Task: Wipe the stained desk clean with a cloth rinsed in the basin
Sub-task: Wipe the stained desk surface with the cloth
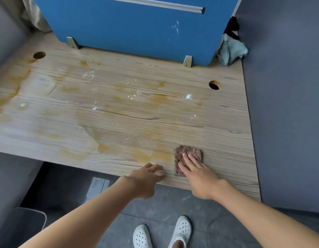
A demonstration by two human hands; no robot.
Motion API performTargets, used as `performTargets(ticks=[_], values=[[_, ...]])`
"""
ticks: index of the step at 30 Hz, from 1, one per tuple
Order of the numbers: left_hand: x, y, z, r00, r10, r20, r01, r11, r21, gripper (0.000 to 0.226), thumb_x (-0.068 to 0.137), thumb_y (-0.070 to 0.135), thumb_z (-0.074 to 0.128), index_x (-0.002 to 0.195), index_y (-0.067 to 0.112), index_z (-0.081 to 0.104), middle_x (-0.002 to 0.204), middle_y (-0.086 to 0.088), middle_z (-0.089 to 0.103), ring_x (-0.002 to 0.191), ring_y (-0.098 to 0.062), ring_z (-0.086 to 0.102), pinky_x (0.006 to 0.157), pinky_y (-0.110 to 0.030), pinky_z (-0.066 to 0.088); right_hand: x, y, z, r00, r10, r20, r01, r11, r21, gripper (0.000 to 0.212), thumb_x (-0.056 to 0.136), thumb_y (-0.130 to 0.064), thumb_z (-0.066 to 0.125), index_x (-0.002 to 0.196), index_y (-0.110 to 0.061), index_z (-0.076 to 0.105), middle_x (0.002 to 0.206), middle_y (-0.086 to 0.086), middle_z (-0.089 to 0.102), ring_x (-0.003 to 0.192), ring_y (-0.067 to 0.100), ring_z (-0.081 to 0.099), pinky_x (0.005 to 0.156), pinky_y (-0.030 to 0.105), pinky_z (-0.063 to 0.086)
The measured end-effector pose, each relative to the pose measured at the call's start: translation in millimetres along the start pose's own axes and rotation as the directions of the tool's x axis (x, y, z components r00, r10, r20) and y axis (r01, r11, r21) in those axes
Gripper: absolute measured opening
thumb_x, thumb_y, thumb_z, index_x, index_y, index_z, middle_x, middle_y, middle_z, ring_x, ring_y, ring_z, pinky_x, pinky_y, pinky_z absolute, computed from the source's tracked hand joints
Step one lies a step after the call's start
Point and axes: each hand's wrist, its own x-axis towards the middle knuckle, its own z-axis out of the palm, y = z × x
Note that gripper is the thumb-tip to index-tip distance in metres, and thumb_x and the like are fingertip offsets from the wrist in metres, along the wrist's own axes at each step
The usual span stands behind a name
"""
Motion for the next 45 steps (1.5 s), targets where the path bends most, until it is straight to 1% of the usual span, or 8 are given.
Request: performTargets(ticks=[12,23,25,27,30,34,37,45], values=[[1,-10,-10,0.997,0.074,-0.003,-0.074,0.994,0.076,0.075,0.091,0.007,0.043,0.155,0.039,0.024,0.163,0.012,0.007,0.146,-0.019,0.012,0.094,-0.04,0.047,5,16,-4,1.0,0.008,0.018,-0.007,1.0,-0.021,0.09,0.086,0.002,0.038,0.159,-0.018,-0.01,0.16,0.008,-0.032,0.149,0.023,-0.027,0.125,0.039,-0.002],[5,-6,-15,0.996,0.054,0.068,-0.057,0.997,0.046,0.071,0.094,0.01,0.041,0.156,0.038,0.023,0.161,0.011,0.009,0.145,-0.019,0.013,0.101,-0.041,0.047,13,28,-26,0.995,-0.094,0.045,0.096,0.994,-0.042,0.088,0.086,0.005,0.036,0.16,-0.018,-0.008,0.16,0.009,-0.032,0.149,0.024,-0.027,0.124,0.036,-0.008],[9,2,-28,0.999,0.038,0.012,-0.038,0.999,-0.003,0.058,0.097,0.012,0.042,0.152,0.032,0.037,0.154,0.004,0.026,0.14,-0.02,0.026,0.102,-0.043,0.047,22,26,-32,0.994,-0.107,0.037,0.107,0.994,-0.016,0.085,0.089,0.003,0.037,0.16,-0.018,-0.005,0.162,0.009,-0.029,0.15,0.024,-0.025,0.125,0.039,-0.004],[17,13,-45,0.986,0.042,-0.16,-0.044,0.999,-0.005,0.049,0.098,0.013,0.043,0.146,0.024,0.046,0.146,0.0,0.036,0.135,-0.021,0.034,0.102,-0.042,0.046,26,29,-37,0.993,-0.116,0.005,0.115,0.988,0.108,0.079,0.091,0.003,0.038,0.161,-0.021,0.008,0.165,0.004,-0.02,0.152,0.02,-0.017,0.126,0.04,0.004],[45,34,-61,0.937,0.15,-0.316,-0.124,0.987,0.1,0.06,0.096,0.012,0.043,0.154,0.02,0.028,0.163,-0.003,0.012,0.149,-0.024,0.013,0.117,-0.042,0.03,19,53,-45,0.988,0.039,-0.149,0.007,0.955,0.296,0.076,0.093,0.004,0.042,0.158,-0.029,0.022,0.168,-0.005,0.0,0.154,0.018,0.002,0.125,0.04,0.014],[77,44,-64,0.971,0.196,-0.138,-0.144,0.937,0.317,0.07,0.101,0.02,0.038,0.16,0.019,0.001,0.163,-0.005,-0.024,0.15,-0.026,-0.022,0.125,-0.042,-0.002,14,93,-39,0.975,0.221,-0.007,-0.214,0.951,0.222,0.086,0.092,0.002,0.042,0.16,-0.028,0.001,0.165,0.004,-0.022,0.152,0.03,-0.018,0.123,0.05,-0.001],[88,50,-61,0.988,0.132,-0.077,-0.089,0.907,0.412,0.073,0.1,0.022,0.034,0.158,0.011,-0.009,0.161,-0.013,-0.026,0.148,-0.036,-0.025,0.124,-0.048,-0.005,17,102,-31,0.978,0.205,0.045,-0.21,0.957,0.2,0.084,0.093,0.0,0.038,0.16,-0.029,-0.004,0.163,0.004,-0.029,0.15,0.031,-0.023,0.122,0.051,-0.001],[80,45,-59,0.993,0.115,-0.036,-0.091,0.91,0.405,0.072,0.101,0.029,0.035,0.159,0.012,-0.006,0.161,-0.018,-0.025,0.146,-0.04,-0.027,0.123,-0.052,-0.003,17,116,-32,0.988,0.137,0.064,-0.147,0.971,0.187,0.085,0.093,0.002,0.037,0.16,-0.029,-0.004,0.163,0.004,-0.029,0.15,0.032,-0.023,0.124,0.051,-0.001]])
